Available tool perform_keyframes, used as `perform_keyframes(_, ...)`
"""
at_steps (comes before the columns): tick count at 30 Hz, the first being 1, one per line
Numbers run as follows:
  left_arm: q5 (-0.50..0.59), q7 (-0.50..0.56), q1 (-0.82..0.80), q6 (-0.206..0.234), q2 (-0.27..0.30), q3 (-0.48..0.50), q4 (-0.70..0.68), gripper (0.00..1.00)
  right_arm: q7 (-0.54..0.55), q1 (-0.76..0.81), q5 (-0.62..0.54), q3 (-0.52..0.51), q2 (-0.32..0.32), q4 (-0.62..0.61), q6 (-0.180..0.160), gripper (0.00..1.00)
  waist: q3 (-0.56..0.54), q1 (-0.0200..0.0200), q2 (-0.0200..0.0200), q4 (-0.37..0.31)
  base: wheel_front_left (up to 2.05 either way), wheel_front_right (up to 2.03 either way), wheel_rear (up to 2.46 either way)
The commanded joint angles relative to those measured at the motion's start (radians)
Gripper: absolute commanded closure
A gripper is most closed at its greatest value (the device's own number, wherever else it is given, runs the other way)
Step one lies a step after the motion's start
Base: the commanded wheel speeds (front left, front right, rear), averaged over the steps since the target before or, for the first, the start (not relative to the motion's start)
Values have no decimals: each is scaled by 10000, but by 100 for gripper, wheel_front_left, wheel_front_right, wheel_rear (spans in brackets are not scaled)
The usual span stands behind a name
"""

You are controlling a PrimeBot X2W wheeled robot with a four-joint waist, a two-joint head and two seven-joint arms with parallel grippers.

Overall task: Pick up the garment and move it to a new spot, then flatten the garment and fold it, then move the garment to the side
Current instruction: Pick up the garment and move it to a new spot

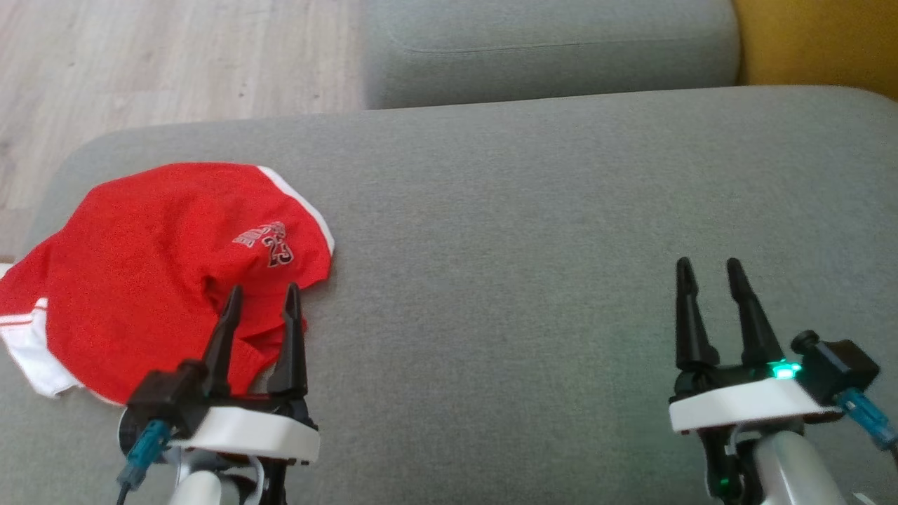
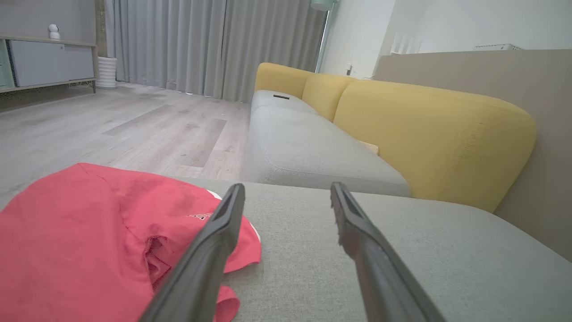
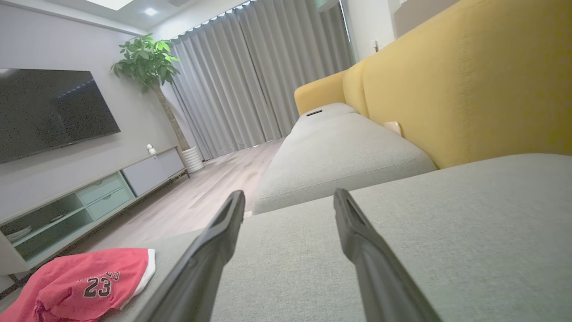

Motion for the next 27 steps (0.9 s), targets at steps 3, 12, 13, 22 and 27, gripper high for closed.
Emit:
perform_keyframes(3,59,-122,-400,212,-22,407,-208,0,-91,-331,66,530,-59,-246,-7,0,-49,0,0,345,0,0,0)
perform_keyframes(12,164,-122,-369,456,-22,654,-77,0,-91,-235,243,928,-58,-194,-7,0,-183,0,0,1231,0,0,0)
perform_keyframes(13,186,-122,-363,444,-22,670,-83,0,-91,-218,271,964,-58,-191,-7,0,-199,0,0,1380,0,0,0)
perform_keyframes(22,310,-122,-246,333,-22,807,-165,0,-92,-51,486,1312,-58,-192,-7,0,-347,0,0,2677,0,0,0)
perform_keyframes(27,418,-122,-132,300,-22,1009,-172,0,-92,-43,659,1513,-58,-183,-7,0,-391,0,0,3173,0,0,0)
